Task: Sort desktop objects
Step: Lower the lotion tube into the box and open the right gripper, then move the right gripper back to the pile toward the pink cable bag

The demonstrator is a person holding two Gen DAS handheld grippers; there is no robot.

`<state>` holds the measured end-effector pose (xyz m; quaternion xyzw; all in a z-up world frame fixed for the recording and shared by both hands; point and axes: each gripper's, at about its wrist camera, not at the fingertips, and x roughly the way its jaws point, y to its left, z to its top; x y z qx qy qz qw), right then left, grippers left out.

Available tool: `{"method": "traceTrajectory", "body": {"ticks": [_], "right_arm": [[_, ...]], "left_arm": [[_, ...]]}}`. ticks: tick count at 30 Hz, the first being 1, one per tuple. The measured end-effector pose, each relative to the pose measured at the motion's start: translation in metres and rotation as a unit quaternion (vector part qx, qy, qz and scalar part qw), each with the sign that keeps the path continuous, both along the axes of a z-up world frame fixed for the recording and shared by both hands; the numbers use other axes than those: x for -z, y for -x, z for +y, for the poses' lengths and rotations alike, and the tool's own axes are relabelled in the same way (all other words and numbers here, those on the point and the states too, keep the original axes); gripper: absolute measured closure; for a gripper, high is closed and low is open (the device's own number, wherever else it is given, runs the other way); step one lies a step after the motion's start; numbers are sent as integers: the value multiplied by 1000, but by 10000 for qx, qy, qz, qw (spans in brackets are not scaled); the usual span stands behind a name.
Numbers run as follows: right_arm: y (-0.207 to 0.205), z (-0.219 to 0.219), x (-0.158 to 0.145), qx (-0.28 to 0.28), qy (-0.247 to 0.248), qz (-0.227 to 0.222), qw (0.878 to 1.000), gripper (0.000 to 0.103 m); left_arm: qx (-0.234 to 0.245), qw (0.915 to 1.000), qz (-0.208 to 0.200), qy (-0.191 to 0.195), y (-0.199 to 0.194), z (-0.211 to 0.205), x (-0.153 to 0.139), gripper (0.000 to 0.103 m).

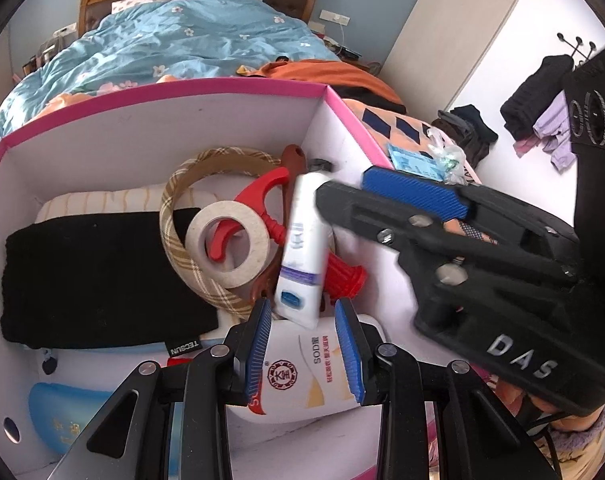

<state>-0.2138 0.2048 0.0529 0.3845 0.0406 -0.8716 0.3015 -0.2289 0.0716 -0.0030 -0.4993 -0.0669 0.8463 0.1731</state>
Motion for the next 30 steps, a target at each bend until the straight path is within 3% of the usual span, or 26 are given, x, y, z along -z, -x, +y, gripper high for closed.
{"method": "traceTrajectory", "body": {"ticks": [5, 19, 30], "right_arm": [[-4, 3, -4, 65, -88, 197, 9997, 64], [-16, 2, 3, -167, -14, 118, 9998, 64], [-76, 21, -22, -767, 693, 188, 9945, 64]], "left_arm": [[2, 10000, 1, -26, -3, -4, 2, 70], [-76, 9997, 226, -18, -24, -21, -7, 66], [90, 9928, 1197, 55, -96, -47, -44, 50]]}}
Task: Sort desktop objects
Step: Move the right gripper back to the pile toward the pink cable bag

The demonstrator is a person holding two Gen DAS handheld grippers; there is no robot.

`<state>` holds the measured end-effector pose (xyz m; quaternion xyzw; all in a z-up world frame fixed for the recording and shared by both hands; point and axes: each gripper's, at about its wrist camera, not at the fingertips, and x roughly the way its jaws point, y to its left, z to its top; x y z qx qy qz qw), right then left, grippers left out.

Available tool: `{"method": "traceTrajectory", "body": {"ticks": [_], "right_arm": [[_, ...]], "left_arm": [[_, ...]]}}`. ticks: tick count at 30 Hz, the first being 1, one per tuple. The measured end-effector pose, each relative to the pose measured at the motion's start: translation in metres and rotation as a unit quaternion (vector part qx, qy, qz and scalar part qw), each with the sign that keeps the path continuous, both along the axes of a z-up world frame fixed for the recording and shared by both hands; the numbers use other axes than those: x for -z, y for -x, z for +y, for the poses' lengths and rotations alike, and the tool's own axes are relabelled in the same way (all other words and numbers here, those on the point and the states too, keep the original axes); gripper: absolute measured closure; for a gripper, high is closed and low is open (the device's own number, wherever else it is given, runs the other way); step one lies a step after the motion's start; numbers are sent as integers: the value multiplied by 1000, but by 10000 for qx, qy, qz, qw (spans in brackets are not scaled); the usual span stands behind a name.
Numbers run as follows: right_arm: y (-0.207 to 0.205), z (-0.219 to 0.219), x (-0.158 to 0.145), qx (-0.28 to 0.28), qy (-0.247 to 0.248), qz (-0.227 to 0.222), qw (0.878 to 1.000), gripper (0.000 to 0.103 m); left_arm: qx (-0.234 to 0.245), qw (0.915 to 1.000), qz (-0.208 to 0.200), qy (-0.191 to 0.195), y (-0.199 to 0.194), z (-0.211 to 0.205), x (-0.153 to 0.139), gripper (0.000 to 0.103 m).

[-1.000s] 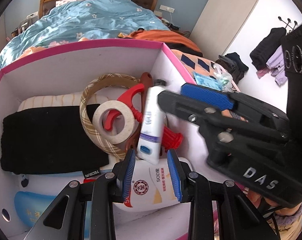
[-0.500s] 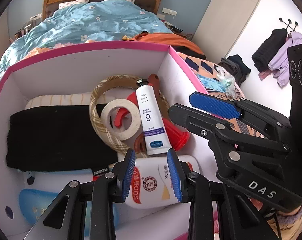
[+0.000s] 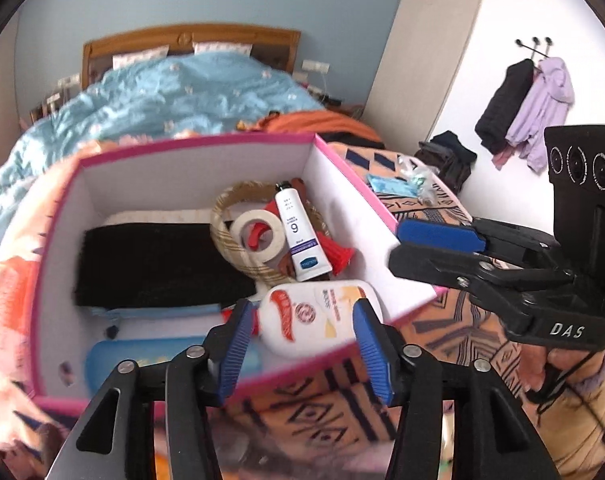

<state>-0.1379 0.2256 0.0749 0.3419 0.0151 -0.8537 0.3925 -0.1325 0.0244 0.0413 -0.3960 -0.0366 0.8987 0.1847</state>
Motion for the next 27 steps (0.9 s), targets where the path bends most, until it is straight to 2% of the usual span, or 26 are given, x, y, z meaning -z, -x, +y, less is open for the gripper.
{"method": "traceTrajectory", "body": {"ticks": [5, 10, 17, 27], "right_arm": [[-45, -4, -4, -549, 70, -17, 9985, 63], [-77, -12, 18, -1035, 52, -509, 9933, 62], [-109, -16, 57, -1238, -178, -1071, 9863, 61], [-138, -44, 74, -1524, -212, -1323, 9792, 61]], "left_arm": [[-204, 9997, 70, 104, -35, -28, 0, 48], [-507, 9980, -167, 328, -59, -53, 21, 48], [-929, 9941, -489, 270, -85, -86, 47, 48], [-1230, 9911, -441, 247, -128, -114, 53, 48]]}}
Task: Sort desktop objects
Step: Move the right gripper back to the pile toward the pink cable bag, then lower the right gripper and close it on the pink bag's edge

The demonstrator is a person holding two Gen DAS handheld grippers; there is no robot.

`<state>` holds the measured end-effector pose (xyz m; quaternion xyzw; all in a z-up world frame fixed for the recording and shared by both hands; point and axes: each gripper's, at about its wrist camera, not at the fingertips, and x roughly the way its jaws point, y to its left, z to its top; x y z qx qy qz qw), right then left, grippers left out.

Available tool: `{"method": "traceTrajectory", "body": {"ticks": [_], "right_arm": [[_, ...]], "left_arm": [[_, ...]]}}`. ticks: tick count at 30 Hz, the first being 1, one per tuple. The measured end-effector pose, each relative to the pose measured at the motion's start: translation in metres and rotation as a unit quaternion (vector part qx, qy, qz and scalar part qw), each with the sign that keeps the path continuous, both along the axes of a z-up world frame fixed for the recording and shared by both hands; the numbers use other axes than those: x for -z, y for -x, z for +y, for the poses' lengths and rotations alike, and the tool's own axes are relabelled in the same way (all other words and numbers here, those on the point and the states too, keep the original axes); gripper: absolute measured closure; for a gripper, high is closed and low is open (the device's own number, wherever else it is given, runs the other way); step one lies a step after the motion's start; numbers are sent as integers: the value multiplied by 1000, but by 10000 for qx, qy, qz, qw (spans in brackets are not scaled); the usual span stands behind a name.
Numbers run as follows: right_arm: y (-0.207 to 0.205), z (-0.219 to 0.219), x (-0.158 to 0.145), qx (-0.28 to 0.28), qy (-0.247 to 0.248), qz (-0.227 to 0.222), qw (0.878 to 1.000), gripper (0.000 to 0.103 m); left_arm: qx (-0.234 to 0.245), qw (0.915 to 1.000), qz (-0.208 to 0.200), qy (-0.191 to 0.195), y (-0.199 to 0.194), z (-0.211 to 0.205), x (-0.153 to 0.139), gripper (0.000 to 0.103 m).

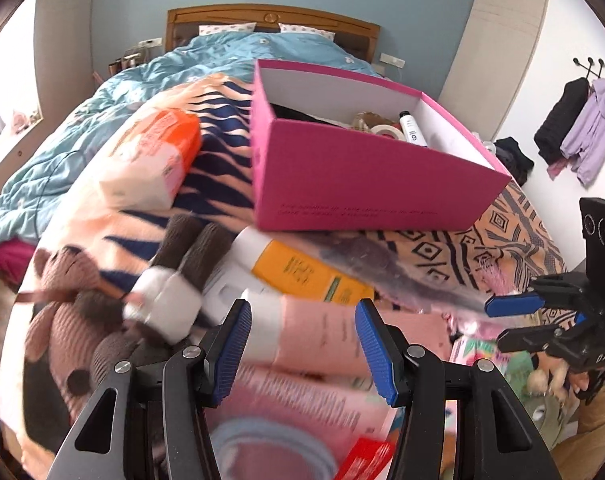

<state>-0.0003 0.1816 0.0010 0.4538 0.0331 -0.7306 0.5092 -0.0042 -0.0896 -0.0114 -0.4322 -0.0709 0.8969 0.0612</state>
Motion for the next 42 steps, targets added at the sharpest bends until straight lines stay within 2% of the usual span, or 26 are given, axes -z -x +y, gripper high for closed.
{"method": "traceTrajectory", "body": {"ticks": [5, 10, 18, 27, 32, 33, 34, 36, 38, 39, 42], "right_arm": [[-18, -7, -13, -174, 172, 57, 9997, 61], [-52, -32, -24, -784, 278, 84, 9965, 61], [-72, -93, 5, -1172, -426, -82, 9922, 61], [-75, -123, 22, -1293, -1161, -25, 9848, 59], [-81, -132, 30, -1436, -1319, 74, 9808, 60], [-83, -133, 32, -1458, -1350, 115, 9800, 63], [-87, -134, 35, -1473, -1377, 221, 9792, 72], [-92, -135, 37, -1532, -1402, 415, 9773, 78], [-93, -132, 32, -1545, -1281, 509, 9783, 96], [-92, -129, 29, -1509, -1234, 590, 9790, 102], [-83, -119, 14, -1381, -1048, 760, 9819, 102]], "left_arm": [[-136, 9998, -32, 115, -25, -11, 6, 48], [-223, 9997, -42, -38, -47, -19, 14, 48], [-271, 9992, -102, -287, -65, -23, 27, 48], [-264, 9981, -120, -538, -70, -28, 36, 48], [-271, 9973, -98, -678, -70, -32, 39, 46], [-279, 9973, -97, -679, -70, -33, 39, 46], [-277, 9972, -100, -683, -69, -33, 39, 46], [-285, 9973, -105, -666, -70, -35, 39, 46], [-274, 9974, -90, -657, -71, -36, 37, 46], [-258, 9975, -76, -653, -71, -36, 36, 46], [-229, 9979, -34, -604, -71, -36, 32, 46]]}}
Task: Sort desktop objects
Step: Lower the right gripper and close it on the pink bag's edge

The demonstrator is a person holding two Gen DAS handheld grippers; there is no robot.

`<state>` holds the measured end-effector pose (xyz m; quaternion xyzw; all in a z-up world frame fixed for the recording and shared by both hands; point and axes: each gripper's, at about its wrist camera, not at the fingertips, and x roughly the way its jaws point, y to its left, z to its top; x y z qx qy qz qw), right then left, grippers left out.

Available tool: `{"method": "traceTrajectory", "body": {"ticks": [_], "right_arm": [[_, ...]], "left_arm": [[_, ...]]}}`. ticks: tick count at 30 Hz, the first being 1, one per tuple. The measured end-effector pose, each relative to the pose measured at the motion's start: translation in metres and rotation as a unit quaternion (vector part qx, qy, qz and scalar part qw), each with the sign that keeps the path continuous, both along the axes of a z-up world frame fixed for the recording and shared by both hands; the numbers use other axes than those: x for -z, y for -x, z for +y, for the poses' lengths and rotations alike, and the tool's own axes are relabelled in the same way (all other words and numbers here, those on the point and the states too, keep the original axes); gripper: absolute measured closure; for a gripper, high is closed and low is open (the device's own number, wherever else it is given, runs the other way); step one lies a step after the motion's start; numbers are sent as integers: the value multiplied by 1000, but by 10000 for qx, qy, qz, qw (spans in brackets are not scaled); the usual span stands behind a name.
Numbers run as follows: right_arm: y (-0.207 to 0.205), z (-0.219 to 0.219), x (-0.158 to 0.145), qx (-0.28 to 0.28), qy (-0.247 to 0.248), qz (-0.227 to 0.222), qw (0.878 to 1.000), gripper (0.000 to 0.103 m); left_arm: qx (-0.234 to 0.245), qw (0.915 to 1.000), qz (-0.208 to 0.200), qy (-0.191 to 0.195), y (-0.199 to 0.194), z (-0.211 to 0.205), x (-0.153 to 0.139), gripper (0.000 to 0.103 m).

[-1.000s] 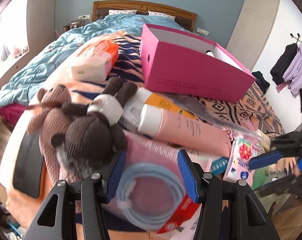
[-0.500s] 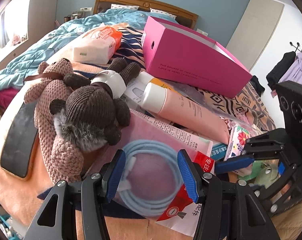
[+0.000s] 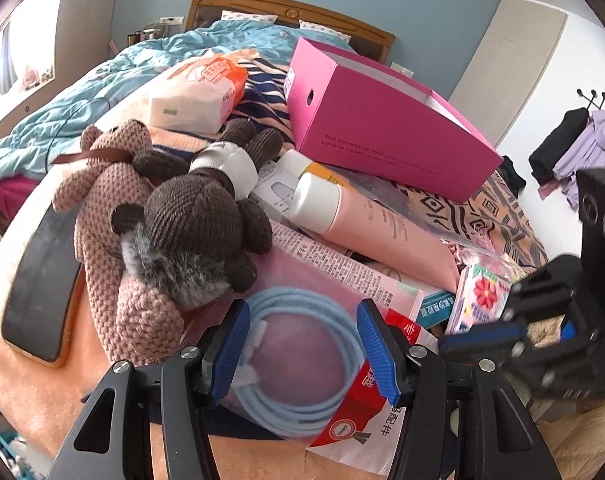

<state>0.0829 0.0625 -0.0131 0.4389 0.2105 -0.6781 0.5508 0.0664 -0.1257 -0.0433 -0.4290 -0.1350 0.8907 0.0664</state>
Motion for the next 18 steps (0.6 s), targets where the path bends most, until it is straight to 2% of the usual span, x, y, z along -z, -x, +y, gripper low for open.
{"method": "traceTrajectory", "body": {"ticks": [2, 4, 6, 7, 8, 12, 14, 17, 18], "right_arm": [[4, 9, -9, 60, 118, 48, 9999, 102], [9, 10, -15, 91, 166, -123, 9997, 101], [12, 11, -11, 170, 153, -311, 9993, 91], [11, 3, -6, 201, 82, -330, 9992, 76], [12, -4, -1, 188, -35, -305, 9994, 65], [11, -17, 16, 224, -193, -400, 9988, 62], [8, -20, 15, 73, -227, -448, 9987, 67], [1, -18, 12, -68, -254, -134, 9996, 93], [0, -17, 9, -91, -210, -64, 9997, 96]], "left_arm": [[8, 10000, -9, 38, 0, 0, 0, 46], [-7, 10000, -49, 28, 1, -2, 3, 46], [-41, 9999, -95, -5, 2, -4, 6, 46], [-56, 9999, -104, -20, 2, -5, 8, 46], [-65, 9999, -96, -40, 1, -5, 8, 46], [-76, 9999, -99, -65, 0, -7, 9, 46], [-81, 9999, -101, -44, 0, -7, 9, 46], [-97, 9999, -87, -44, 1, -8, 7, 46], [-95, 9999, -76, -42, 1, -8, 6, 46]]}}
